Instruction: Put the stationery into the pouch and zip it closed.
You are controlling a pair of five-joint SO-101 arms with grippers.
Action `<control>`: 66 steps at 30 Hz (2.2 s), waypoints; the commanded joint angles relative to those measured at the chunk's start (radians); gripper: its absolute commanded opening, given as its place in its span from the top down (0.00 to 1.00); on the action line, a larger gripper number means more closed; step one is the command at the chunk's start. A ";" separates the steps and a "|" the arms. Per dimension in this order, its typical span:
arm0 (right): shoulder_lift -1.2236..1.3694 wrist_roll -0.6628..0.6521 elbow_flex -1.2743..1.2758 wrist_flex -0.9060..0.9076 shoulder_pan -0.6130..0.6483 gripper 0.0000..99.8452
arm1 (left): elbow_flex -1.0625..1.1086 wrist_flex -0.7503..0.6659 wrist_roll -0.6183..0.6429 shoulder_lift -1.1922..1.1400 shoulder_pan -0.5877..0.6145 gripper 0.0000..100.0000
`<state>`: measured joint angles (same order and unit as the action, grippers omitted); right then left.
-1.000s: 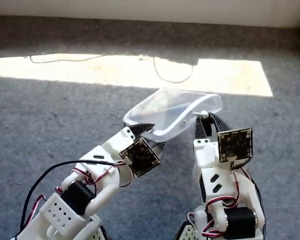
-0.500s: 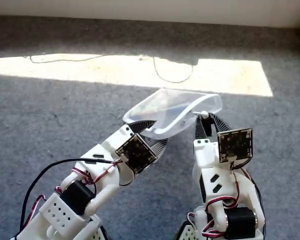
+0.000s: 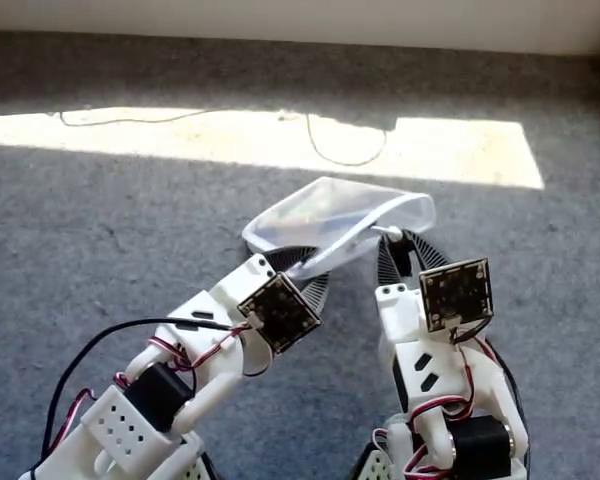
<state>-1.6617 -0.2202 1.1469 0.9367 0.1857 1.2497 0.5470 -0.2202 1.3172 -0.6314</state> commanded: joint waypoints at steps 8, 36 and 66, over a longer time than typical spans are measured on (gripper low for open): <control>0.001 -0.005 -0.048 0.008 -0.067 0.99 | -0.073 0.043 0.008 0.019 -0.024 0.99; 0.001 0.029 -0.059 -0.061 -0.257 0.99 | -0.053 0.272 -0.028 0.325 0.065 0.99; 0.008 0.031 -0.056 -0.147 -0.375 0.99 | -0.182 0.399 -0.021 0.326 0.189 0.99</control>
<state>-1.6602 -0.1972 1.1301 0.8370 -0.0875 1.1623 0.9045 -0.2417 1.6134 -0.5271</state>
